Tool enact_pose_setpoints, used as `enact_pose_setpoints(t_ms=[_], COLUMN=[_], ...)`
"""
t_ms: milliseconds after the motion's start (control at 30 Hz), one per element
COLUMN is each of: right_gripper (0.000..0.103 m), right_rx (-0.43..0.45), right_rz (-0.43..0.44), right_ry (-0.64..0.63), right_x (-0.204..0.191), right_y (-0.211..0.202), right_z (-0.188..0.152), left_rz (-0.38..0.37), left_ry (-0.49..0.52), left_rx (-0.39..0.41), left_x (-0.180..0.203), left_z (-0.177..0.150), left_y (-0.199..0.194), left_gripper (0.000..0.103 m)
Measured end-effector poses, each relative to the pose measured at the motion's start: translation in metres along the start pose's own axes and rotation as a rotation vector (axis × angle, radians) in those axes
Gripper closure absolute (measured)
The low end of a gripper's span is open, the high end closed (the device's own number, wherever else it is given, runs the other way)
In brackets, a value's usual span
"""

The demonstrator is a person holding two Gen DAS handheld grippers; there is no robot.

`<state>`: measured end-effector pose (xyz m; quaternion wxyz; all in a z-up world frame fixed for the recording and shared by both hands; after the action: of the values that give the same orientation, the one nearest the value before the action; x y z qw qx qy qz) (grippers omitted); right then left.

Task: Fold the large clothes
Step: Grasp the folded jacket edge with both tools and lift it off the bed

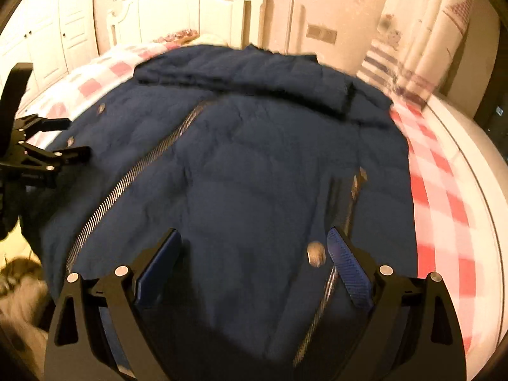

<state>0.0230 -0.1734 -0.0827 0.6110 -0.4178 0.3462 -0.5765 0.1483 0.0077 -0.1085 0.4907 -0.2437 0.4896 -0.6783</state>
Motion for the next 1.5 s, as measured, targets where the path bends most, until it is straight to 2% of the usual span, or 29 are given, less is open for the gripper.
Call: enact_pose_setpoints(t_ms=[100,167,233,300,367,400,467,500,533,567,633,700,767,867,1033,1133,1233,1300,1333,1400,1467,1500], right_gripper=[0.009,0.009,0.01,0.009,0.009,0.009,0.009,0.007,0.007,0.007,0.007,0.007,0.007,0.007,0.007,0.007,0.007,0.007,0.008,0.02,0.044,0.048], right_rx=[0.041,0.028,0.012,0.07,0.091,0.086,0.036,0.057,0.1,0.095,0.078,0.101,0.13,0.137,0.083,0.083,0.084,0.075,0.075,0.09,0.076,0.06], right_rz=[0.063,0.037,0.007,0.013,0.036,0.046,0.044,0.023,0.027,0.043,0.025,-0.012,-0.007,0.055,0.132,0.2,0.263,0.27,0.278,0.272,0.195,0.155], right_ry=[0.075,0.075,0.085,0.044,0.006,-0.015,-0.066,-0.067,-0.051,-0.041,-0.045,-0.011,0.061,0.198,0.315,0.35,0.371,0.38,0.383,0.354,0.316,0.294], right_x=[0.012,0.008,0.003,-0.01,-0.022,-0.03,-0.047,-0.05,-0.049,-0.046,-0.04,-0.028,-0.005,0.03,0.058,0.065,0.068,0.067,0.065,0.056,0.047,0.042], right_y=[0.009,0.006,-0.004,-0.023,-0.031,-0.029,-0.008,-0.005,-0.006,-0.006,-0.013,-0.027,-0.04,-0.049,-0.035,-0.02,-0.004,0.0,0.0,-0.005,-0.006,-0.006], right_z=[-0.014,-0.013,-0.012,-0.013,-0.017,-0.02,-0.028,-0.032,-0.036,-0.037,-0.04,-0.049,-0.064,-0.102,-0.151,-0.159,-0.154,-0.15,-0.146,-0.139,-0.133,-0.132], left_rz=[-0.093,-0.07,-0.032,-0.065,-0.074,-0.064,-0.031,-0.003,-0.016,-0.028,-0.054,-0.04,-0.012,-0.009,-0.115,-0.177,-0.176,-0.177,-0.178,-0.172,-0.143,-0.107], left_ry=[-0.06,-0.054,-0.049,-0.019,0.031,0.06,0.128,0.129,0.1,0.096,0.094,0.071,0.027,-0.053,-0.172,-0.192,-0.169,-0.171,-0.178,-0.171,-0.148,-0.131], left_rx=[0.019,0.001,0.016,0.076,0.114,0.113,0.059,0.057,0.097,0.086,0.065,0.098,0.131,0.129,0.06,0.043,0.028,0.026,0.024,0.029,0.015,-0.001], left_x=[-0.011,-0.011,-0.007,-0.001,0.012,0.021,0.039,0.043,0.04,0.039,0.029,0.015,-0.007,-0.041,-0.082,-0.089,-0.086,-0.083,-0.082,-0.079,-0.072,-0.065], left_z=[-0.016,-0.015,-0.013,-0.019,-0.024,-0.028,-0.037,-0.043,-0.047,-0.048,-0.05,-0.055,-0.07,-0.089,-0.125,-0.144,-0.154,-0.153,-0.152,-0.148,-0.142,-0.14], left_y=[0.009,0.005,-0.006,-0.03,-0.044,-0.044,-0.027,-0.018,-0.02,-0.02,-0.026,-0.035,-0.047,-0.049,-0.041,-0.039,-0.033,-0.031,-0.031,-0.033,-0.031,-0.029], left_gripper=[0.002,0.002,0.003,0.003,0.002,0.002,0.002,0.002,0.002,0.002,0.002,0.002,0.002,0.002,0.002,0.002,0.002,0.002,0.002,0.002,0.003,0.004])
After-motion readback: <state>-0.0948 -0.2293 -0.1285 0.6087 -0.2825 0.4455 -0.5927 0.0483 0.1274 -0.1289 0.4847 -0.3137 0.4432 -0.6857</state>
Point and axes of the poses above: each gripper's, at about its wrist camera, not at the fingertips, and y roughly the way its jaws point, x to its right, z to its top, the point moved 3 cm from there along y, roughly the way its jaws point, and after that the axes turned 14 degrees about -x, right-handed, at the moved point
